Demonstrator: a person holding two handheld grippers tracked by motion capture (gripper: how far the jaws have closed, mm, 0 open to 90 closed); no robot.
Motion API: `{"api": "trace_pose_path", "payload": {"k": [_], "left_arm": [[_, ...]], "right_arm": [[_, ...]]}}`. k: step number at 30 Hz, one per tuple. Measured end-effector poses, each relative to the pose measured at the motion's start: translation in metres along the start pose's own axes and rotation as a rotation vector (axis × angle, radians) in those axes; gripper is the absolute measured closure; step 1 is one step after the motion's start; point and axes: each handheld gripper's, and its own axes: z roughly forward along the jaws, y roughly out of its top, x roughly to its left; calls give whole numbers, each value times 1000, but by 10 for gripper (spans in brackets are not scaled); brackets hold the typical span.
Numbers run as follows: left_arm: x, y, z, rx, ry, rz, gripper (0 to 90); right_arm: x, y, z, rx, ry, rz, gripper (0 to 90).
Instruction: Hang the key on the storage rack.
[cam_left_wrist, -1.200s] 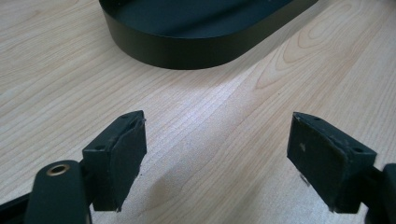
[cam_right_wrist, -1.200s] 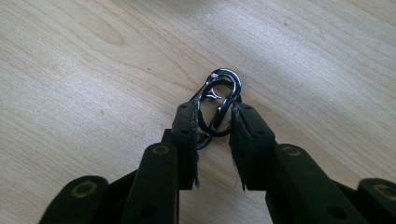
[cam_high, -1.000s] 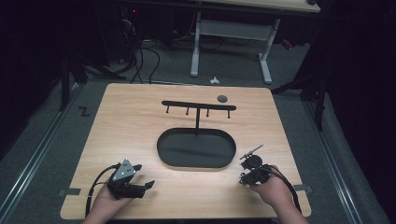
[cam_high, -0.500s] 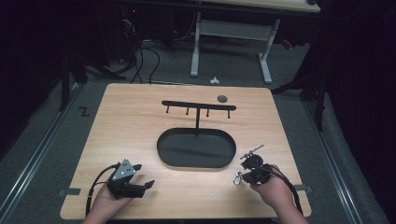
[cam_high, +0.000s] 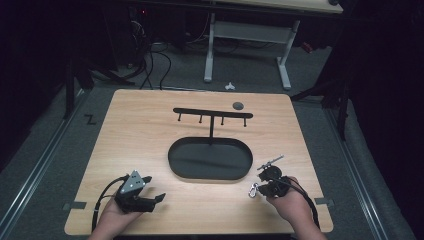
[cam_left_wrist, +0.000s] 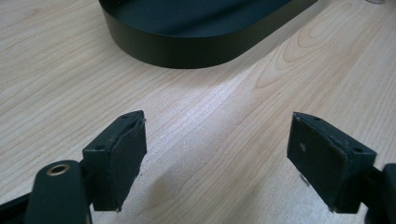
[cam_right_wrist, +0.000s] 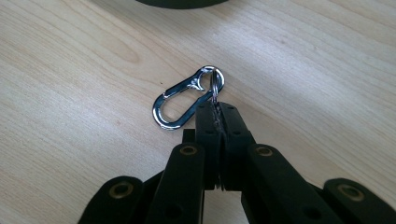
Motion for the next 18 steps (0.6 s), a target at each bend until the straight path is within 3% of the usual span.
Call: {"api": "trace_pose_path", "payload": {"k": [8, 18], "left_arm": [[0, 0, 0, -1, 0, 0, 203], [0, 0, 0, -4, 0, -3, 203]], "right_arm": [[2, 5, 5, 1, -3, -22, 836], [2, 5, 2, -10, 9, 0, 885]]}}
